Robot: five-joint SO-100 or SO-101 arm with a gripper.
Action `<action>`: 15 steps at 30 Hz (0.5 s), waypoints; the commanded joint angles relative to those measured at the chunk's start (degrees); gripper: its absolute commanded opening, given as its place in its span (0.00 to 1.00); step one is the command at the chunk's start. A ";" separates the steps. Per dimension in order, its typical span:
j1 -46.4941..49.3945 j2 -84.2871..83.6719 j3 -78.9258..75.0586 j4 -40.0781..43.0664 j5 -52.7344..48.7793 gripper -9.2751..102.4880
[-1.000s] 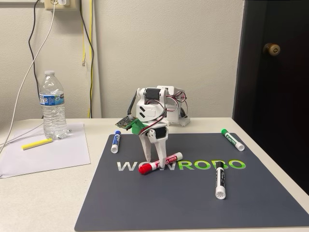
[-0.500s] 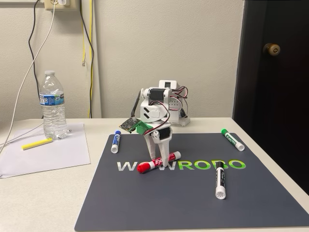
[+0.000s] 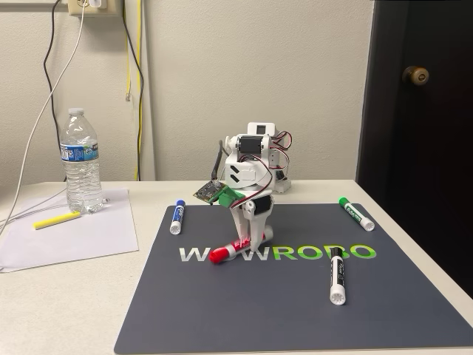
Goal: Pick up the red marker.
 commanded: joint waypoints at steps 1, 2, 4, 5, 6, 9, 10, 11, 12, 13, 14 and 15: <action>-1.23 0.09 -0.62 0.44 0.44 0.11; -1.23 0.09 -0.62 0.35 0.35 0.11; -1.23 0.09 -0.70 0.35 0.26 0.11; -1.23 0.09 -0.70 0.35 0.26 0.11; -1.32 0.09 -0.70 0.35 0.26 0.11; -1.32 0.00 -0.70 0.35 0.35 0.10; -1.32 0.00 -0.70 0.35 0.35 0.10; -1.32 0.00 -0.70 0.26 0.35 0.09; -1.32 0.00 -0.70 0.18 0.35 0.09; -1.32 0.00 -0.70 0.09 0.44 0.08; -1.32 0.00 -0.79 0.00 0.53 0.08; -1.41 -0.18 -1.23 -0.09 0.62 0.08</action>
